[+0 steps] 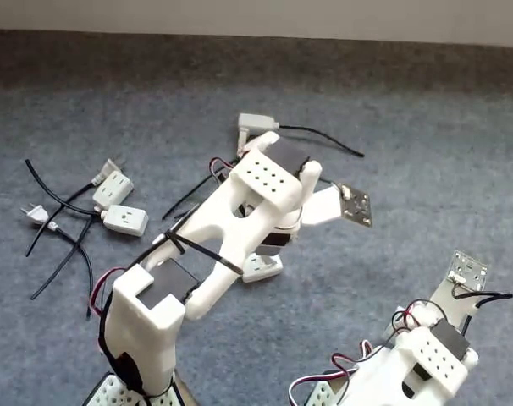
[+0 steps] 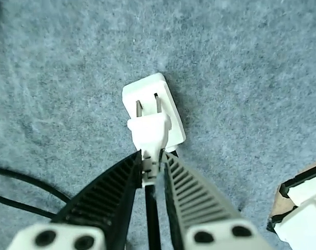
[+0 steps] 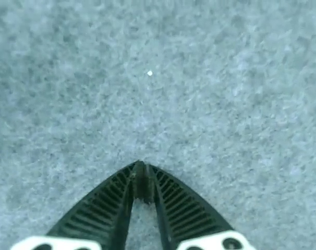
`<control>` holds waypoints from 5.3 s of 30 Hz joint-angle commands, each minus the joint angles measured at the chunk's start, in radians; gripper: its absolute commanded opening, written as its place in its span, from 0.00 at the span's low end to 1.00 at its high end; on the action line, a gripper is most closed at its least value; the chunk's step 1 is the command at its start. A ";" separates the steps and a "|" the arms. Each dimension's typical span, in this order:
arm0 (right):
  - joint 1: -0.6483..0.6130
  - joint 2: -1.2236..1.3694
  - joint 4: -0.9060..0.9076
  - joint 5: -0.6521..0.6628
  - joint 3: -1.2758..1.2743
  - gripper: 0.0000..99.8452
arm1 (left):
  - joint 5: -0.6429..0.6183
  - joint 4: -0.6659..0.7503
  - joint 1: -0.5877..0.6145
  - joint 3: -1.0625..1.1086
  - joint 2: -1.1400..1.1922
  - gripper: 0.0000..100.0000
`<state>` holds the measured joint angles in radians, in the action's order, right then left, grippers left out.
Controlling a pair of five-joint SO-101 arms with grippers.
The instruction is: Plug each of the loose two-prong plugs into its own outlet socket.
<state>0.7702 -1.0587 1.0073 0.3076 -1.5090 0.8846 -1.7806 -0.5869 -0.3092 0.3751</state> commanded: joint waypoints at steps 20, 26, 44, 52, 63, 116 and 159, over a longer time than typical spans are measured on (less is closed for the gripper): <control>0.001 -0.002 -0.028 0.009 -0.008 0.01 | -0.005 -0.006 -0.007 -0.229 -0.097 0.01; -0.067 -0.002 -0.059 0.005 -0.008 0.01 | -0.086 -0.002 -0.136 -0.242 -0.268 0.01; -0.065 -0.002 -0.062 0.008 -0.008 0.01 | -0.298 0.226 -0.251 0.475 -0.530 0.01; -0.065 -0.002 -0.062 0.008 -0.008 0.01 | -0.296 0.578 -0.177 1.021 -0.716 0.01; -0.065 -0.002 -0.062 0.005 -0.008 0.01 | -0.295 0.760 -0.139 1.293 -0.774 0.09; -0.065 -0.002 -0.062 0.009 -0.010 0.01 | -0.361 0.798 -0.191 1.207 -0.765 0.17; -0.064 -0.002 -0.062 0.009 -0.010 0.01 | -0.456 0.701 -0.170 0.949 -0.392 0.01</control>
<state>0.7273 -1.0587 0.9812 0.3107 -1.5090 0.4365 -1.0764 -0.7772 0.6667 -0.0192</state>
